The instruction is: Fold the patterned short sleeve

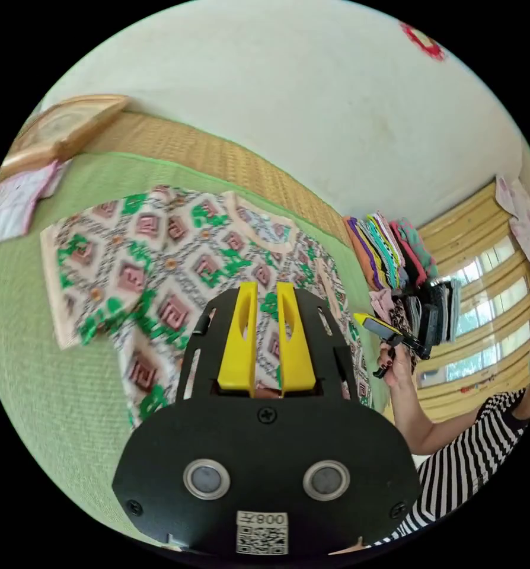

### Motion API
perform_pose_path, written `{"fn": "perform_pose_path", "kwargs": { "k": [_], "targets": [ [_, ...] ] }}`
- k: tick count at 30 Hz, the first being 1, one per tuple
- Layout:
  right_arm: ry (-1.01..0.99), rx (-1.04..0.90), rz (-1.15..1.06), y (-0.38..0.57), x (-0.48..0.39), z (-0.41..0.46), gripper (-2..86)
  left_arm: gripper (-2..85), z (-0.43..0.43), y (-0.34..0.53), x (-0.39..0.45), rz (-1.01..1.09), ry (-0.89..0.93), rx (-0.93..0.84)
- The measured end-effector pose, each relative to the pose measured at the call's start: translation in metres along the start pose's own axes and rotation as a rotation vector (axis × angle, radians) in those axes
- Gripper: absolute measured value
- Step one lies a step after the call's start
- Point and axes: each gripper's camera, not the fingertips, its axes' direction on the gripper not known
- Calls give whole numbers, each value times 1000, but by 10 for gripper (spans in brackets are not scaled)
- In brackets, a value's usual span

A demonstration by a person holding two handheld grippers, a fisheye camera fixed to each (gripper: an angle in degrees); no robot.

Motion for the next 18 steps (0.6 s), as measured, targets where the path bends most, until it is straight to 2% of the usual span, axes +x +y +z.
{"fn": "perform_pose_path", "kwargs": {
  "k": [3,5,10,15,18],
  "targets": [
    [-39,-59,-111,-27,-52,61,51,72,-59,40,-68,-228,-34,125],
    [-64,-92,-179,-45,-87,100,57,75,-82,57,-94,-304,-50,163],
    [-98,-173,-353,-99,-177,206,73,82,-110,81,-130,-337,-65,157],
    [-69,-224,-503,-167,-258,333,80,75,-137,94,-154,-306,12,198],
    [-54,-275,-567,-201,-292,412,82,53,-154,102,-157,-269,-53,182]
  ]
}}
